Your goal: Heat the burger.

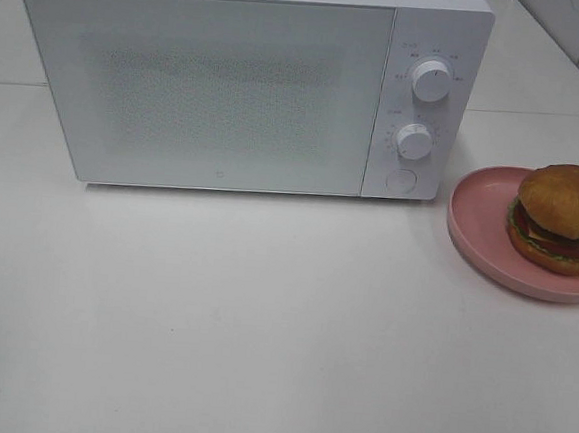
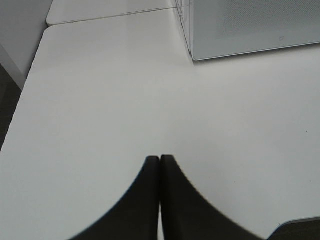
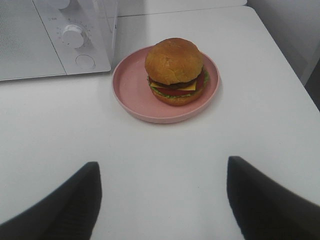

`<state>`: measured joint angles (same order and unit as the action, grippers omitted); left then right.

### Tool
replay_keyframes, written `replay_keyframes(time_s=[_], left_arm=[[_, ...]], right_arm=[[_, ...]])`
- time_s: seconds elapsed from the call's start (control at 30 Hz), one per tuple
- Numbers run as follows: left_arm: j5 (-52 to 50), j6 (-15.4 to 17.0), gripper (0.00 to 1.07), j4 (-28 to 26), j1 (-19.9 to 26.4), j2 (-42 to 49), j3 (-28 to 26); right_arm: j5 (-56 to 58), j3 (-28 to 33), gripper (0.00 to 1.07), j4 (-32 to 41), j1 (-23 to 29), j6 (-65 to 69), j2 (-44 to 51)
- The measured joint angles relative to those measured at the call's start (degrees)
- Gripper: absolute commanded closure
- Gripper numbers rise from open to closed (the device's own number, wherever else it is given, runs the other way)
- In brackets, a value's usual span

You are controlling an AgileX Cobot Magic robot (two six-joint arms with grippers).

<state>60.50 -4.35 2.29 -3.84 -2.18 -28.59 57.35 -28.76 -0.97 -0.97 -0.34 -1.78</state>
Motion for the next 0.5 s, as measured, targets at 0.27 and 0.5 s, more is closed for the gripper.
replay_keyframes(time_s=[0.27,0.5], left_arm=[[-0.1,0.0,1.06,-0.1,0.0,0.0,0.0],[-0.1,0.0,1.06,-0.1,0.0,0.0,0.0]], right_arm=[[0.0,0.0,0.40,0.0,0.0,0.0,0.0],[0.1,0.0,0.40,0.0,0.0,0.0,1.1]])
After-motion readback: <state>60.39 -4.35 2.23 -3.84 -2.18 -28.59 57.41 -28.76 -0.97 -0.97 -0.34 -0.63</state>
